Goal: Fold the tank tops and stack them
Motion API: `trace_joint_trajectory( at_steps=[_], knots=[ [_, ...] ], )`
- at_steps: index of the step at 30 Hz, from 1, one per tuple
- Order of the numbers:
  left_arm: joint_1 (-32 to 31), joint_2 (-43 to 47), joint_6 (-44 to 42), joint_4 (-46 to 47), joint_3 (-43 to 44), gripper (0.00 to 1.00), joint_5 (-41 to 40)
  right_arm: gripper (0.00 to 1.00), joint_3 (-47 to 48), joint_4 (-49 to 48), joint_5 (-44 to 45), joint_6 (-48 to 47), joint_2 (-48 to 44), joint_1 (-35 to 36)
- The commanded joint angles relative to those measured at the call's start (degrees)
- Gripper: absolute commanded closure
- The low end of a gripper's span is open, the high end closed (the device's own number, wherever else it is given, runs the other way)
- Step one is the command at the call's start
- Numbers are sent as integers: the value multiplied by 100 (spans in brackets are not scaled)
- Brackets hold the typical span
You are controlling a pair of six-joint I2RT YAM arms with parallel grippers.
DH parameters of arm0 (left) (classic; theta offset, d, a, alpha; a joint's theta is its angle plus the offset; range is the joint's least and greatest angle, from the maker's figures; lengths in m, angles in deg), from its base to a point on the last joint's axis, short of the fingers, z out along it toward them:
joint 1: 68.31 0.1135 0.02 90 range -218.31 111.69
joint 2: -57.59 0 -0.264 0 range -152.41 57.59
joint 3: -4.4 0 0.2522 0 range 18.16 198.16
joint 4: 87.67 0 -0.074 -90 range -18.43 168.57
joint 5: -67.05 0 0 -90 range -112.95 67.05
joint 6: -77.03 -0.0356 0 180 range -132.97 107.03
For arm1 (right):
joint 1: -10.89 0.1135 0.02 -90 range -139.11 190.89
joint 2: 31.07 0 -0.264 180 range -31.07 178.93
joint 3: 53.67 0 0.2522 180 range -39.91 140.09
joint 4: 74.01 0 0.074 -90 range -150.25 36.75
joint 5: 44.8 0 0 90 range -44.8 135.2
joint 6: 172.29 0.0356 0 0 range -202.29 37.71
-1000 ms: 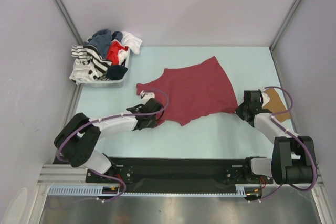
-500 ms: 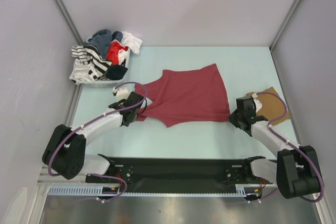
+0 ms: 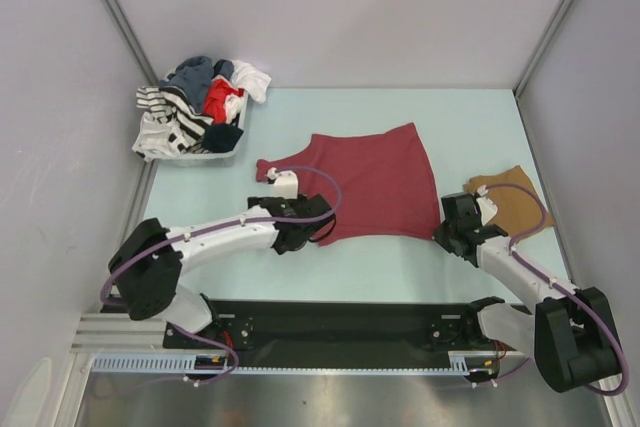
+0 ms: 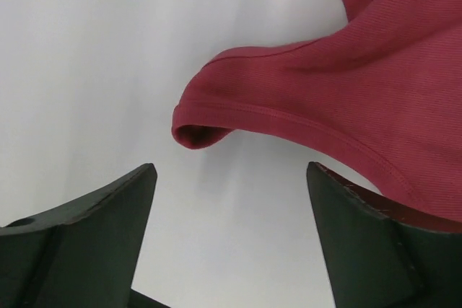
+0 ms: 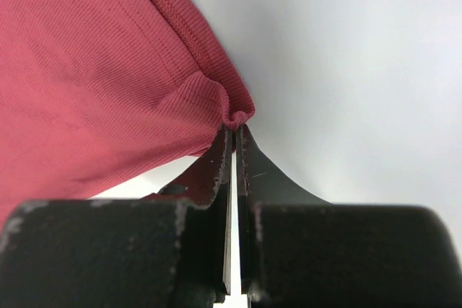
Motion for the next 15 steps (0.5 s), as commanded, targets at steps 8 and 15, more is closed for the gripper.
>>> trace_joint_trajectory(
  at_steps=[8, 15],
  knots=[
    [385, 22, 605, -881, -332, 2, -232, 100, 48, 326, 383, 52, -350, 14],
    [-678, 1956, -944, 2554, -1573, 16, 1850, 100, 57, 220, 268, 96, -175, 22]
  ],
)
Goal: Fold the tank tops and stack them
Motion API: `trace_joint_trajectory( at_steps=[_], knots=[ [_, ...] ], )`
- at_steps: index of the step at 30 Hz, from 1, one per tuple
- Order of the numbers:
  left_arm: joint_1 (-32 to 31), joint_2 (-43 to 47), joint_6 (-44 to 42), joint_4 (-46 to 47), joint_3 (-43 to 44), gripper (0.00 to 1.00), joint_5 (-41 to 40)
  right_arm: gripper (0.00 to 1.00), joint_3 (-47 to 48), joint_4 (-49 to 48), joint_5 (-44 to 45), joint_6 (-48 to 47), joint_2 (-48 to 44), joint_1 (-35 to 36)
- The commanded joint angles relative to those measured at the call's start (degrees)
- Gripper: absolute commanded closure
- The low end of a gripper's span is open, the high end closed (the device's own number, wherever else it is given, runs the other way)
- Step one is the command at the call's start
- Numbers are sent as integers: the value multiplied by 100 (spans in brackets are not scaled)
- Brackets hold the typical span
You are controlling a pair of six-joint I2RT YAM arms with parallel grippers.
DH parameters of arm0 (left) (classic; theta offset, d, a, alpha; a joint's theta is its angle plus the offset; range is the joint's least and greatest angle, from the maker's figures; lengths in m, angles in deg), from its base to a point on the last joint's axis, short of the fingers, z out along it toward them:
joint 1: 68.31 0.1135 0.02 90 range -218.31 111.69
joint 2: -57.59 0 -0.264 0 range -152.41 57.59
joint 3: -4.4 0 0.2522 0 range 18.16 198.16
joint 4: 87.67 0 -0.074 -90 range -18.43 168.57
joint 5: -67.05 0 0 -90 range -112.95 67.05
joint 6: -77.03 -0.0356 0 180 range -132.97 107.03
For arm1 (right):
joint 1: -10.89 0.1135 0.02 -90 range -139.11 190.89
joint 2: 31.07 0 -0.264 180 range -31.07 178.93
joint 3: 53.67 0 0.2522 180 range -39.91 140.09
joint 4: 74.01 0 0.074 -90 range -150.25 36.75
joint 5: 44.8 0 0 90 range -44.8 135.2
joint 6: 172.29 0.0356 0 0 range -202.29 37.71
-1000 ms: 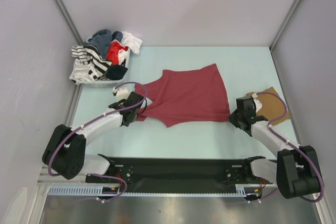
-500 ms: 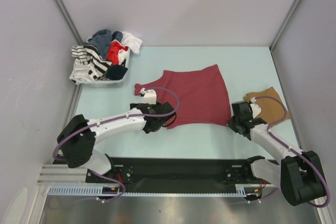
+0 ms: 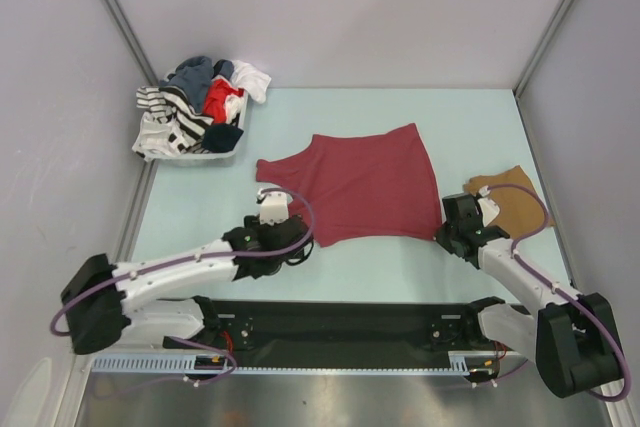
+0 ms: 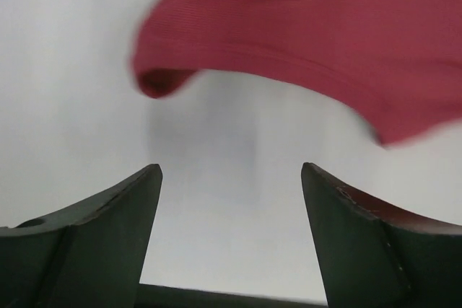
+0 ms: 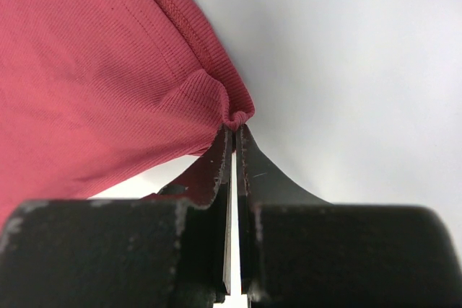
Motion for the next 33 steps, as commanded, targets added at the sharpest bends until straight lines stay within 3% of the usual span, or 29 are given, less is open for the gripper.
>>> trace_joint_trajectory(
  at_steps=[1, 8, 12, 17, 22, 26, 33],
  knots=[
    [-556, 724, -628, 1942, -341, 18, 1160, 100, 22, 0, 137, 118, 16, 22],
    [-822, 244, -21, 2558, -341, 13, 1793, 100, -181, -79, 67, 197, -248, 22],
    [-822, -249, 462, 3286, -280, 25, 2154, 100, -137, -53, 102, 171, -248, 14],
    [-814, -486, 726, 3630, -341, 32, 1750, 100, -163, -114, 58, 171, -248, 22],
    [-744, -1056, 726, 2919, 115, 37, 1460, 100, -145, -123, 58, 127, -248, 22],
    [-497, -1409, 612, 3130, 125, 45, 1829, 100, -137, -115, 58, 101, -266, 22],
    [-383, -1656, 691, 3069, 133, 46, 1627, 100, -110, -106, 75, 65, -266, 22]
  ],
)
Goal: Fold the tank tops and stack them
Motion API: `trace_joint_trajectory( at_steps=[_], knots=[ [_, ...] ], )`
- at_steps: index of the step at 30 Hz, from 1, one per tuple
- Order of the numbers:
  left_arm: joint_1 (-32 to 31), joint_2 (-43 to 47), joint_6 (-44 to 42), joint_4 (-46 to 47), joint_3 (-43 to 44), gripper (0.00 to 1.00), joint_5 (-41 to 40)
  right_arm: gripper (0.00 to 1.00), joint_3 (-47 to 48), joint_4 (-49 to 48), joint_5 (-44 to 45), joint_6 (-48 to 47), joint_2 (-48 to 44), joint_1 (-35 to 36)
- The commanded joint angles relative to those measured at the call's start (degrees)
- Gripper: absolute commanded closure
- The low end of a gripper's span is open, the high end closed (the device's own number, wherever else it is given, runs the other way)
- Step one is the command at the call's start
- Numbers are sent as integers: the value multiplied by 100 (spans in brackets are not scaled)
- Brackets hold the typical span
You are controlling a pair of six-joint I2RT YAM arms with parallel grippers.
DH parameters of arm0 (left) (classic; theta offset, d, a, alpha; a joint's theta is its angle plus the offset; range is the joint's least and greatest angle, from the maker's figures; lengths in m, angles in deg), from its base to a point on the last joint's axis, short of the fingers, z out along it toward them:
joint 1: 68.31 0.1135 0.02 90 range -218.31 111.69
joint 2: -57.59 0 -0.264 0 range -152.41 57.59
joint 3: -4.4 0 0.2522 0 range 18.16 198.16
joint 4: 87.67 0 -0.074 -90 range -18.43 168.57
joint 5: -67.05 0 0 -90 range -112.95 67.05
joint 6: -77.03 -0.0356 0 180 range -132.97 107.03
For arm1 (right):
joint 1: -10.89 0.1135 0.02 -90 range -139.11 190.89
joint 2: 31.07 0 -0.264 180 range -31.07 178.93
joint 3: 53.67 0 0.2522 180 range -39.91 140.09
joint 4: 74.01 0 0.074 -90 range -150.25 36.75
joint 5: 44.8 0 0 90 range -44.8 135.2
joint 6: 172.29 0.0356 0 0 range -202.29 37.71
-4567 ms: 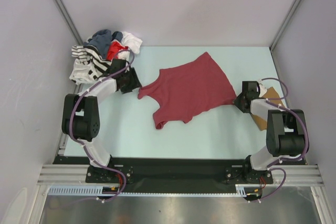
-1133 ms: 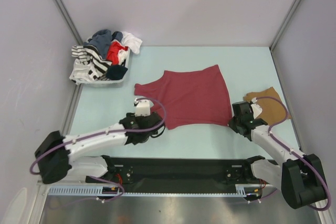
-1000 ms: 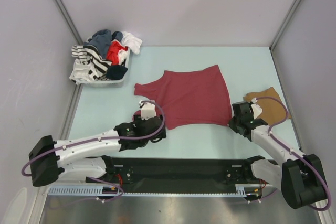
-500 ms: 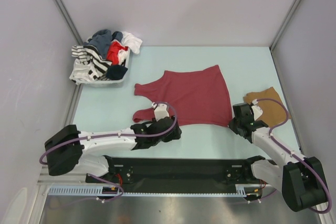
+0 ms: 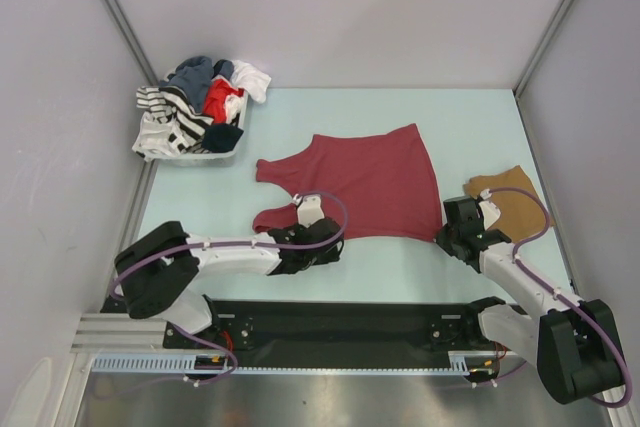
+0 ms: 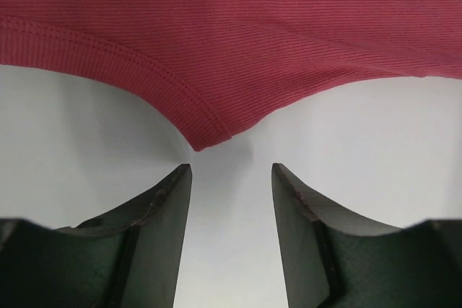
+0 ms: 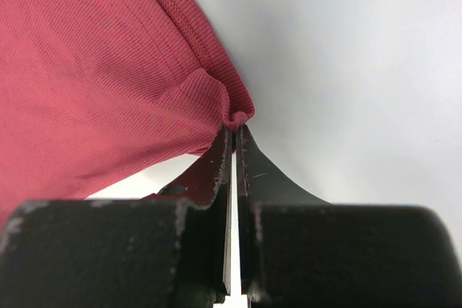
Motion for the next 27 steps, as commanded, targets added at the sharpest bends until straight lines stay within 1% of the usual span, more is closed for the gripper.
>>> trace_joint_trajectory(
  at_steps=[1, 3, 6, 9, 12, 13, 15, 16, 20, 22, 25, 27],
  knots=[
    [63, -95, 120, -9, 199, 46, -163, 100, 49, -66, 126, -20, -91, 22],
    [159, -209, 165, -149, 234, 46, -172, 100, 49, -66, 135, -20, -100, 22],
    [300, -271, 147, -10, 173, 47, -119, 100, 32, -75, 135, -28, -91, 22],
    [379, -367, 68, 105, 164, 53, -93, 100, 32, -66, 126, -20, -91, 22],
    [406, -429, -2, 78, 217, 65, -146, 100, 41, -58, 135, -20, -108, 22],
    [406, -473, -46, 105, 225, 75, -111, 100, 41, -49, 143, -28, -117, 22],
    [423, -543, -99, 184, 226, 90, 47, 100, 41, -49, 143, -20, -126, 14],
    [423, -561, -82, 141, 243, 100, 74, 100, 41, -40, 135, -11, -135, 22],
    [397, -518, -99, -149, 270, 100, 100, 100, 189, 170, 222, -55, -144, 22],
    [371, -369, -143, -264, 226, 100, 196, 100, 286, 468, 319, -72, -152, 14],
    [345, -96, -195, -98, -81, 100, 556, 100, 506, 855, 416, -55, -126, 14],
    [301, 70, -196, -53, -240, 100, 654, 100, 620, 1031, 425, -2, -117, 22]
  ],
)
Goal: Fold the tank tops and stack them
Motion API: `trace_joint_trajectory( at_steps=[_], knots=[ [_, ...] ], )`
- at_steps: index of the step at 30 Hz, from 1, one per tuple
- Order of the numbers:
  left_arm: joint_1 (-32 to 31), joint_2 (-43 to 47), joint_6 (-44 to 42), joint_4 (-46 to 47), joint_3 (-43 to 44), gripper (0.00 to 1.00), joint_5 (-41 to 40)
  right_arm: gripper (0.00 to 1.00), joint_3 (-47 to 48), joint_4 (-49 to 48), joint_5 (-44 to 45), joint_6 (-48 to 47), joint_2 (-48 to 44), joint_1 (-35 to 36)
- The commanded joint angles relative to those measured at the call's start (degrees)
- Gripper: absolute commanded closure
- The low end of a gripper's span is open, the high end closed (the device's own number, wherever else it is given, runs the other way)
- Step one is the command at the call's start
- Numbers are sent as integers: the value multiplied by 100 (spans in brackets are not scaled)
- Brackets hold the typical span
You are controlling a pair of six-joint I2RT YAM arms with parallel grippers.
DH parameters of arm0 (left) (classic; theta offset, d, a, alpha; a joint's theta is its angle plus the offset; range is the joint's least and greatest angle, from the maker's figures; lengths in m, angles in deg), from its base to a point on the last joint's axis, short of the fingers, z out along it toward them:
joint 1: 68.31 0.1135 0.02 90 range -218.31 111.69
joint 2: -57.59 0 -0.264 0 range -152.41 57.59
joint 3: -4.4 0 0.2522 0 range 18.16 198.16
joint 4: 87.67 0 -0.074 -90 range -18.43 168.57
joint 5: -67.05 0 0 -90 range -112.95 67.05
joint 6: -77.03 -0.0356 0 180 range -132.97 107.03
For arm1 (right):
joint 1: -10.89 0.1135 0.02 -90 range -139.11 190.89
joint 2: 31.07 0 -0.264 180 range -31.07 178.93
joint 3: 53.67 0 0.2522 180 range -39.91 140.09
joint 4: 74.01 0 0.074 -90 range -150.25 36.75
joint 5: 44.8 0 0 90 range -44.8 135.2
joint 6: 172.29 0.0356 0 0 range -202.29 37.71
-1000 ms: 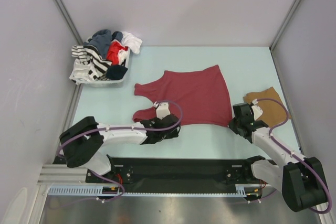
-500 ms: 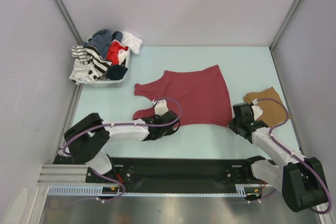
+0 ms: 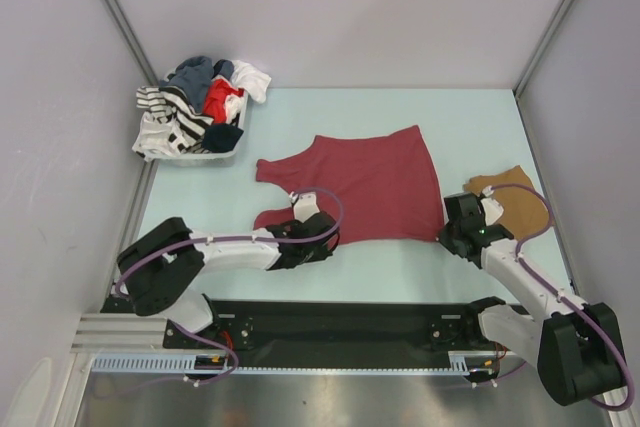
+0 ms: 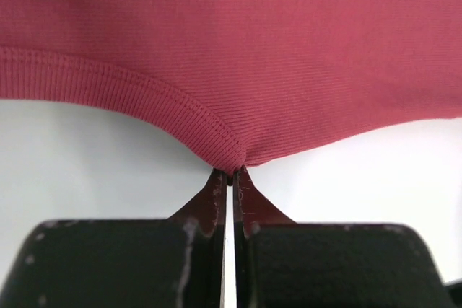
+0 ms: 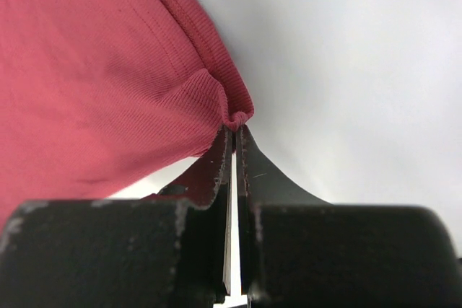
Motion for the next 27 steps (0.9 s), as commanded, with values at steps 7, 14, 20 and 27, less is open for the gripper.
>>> trace_joint_trajectory(
  at_steps=[7, 14, 20, 27],
  knots=[
    [-185, 751, -211, -592, -291, 100, 563, 100, 253, 638, 212, 117, -409, 20],
    [16, 839, -642, -645, -46, 100, 1029, 100, 542, 681, 274, 29, -217, 20],
    [298, 1023, -1028, -751, 184, 100, 1125, 100, 806, 471, 186, -191, 143, 12],
    [605, 1085, -1336, -971, 438, 100, 1187, 100, 1315, 321, 230, -525, 600, -23]
  ],
)
